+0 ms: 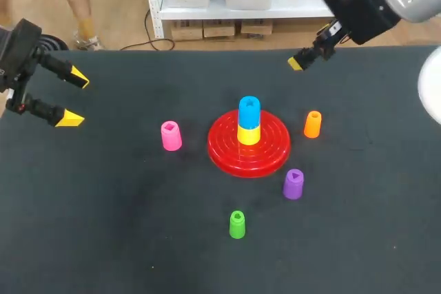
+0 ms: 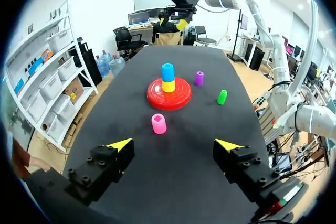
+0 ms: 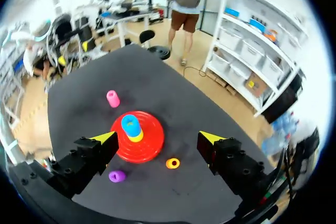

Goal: Pick up and stack the cylinders on the red base in this order: pink,purple,orange,green

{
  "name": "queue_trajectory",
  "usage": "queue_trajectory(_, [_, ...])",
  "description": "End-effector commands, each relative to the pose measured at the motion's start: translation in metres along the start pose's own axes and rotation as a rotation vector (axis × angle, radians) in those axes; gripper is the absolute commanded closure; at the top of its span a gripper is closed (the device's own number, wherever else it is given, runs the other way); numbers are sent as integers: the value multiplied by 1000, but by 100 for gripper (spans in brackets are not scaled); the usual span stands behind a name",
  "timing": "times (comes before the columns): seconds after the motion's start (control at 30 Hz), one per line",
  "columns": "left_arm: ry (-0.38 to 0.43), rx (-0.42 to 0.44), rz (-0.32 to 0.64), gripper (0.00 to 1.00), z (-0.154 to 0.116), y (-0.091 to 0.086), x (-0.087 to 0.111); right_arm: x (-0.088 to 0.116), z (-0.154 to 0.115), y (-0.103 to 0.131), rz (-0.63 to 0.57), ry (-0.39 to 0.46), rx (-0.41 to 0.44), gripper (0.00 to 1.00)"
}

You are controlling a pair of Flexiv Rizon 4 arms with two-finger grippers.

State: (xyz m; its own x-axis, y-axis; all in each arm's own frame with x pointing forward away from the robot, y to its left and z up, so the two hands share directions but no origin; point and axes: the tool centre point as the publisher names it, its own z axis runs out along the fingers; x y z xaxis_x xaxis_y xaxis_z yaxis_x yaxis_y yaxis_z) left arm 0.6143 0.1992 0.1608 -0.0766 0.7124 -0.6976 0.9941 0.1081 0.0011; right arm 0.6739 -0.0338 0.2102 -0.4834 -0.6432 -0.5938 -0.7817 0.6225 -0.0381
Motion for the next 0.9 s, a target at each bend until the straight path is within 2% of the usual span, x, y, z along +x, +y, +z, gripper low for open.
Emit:
queue_trajectory(0.03, [-2,-3,2,0,0,-1,1,-4,-2,-6,-120,59,-70,0])
queue_trajectory(0.2, [-2,-3,2,0,0,-1,1,-4,-2,-6,-120,59,-70,0])
queue_trajectory(0.27, [-2,-3,2,0,0,-1,1,-1,-11,-10,-129,98,-67,0])
queue_trajectory(0.33, [-2,-3,2,0,0,-1,1,-10,-14,-3,-196,107,-75,0])
queue_trajectory(0.43, [-2,-3,2,0,0,-1,1,-31,-5,18,-323,110,-172,0])
queue_trajectory(0.6, [-2,-3,2,0,0,-1,1,-59,24,58,-478,173,-317,0])
queue_trajectory(0.73, [-2,-3,2,0,0,-1,1,-69,45,92,-559,188,-409,0])
queue_trajectory(0.9, [-2,-3,2,0,0,-1,1,-67,70,129,-627,231,-532,0])
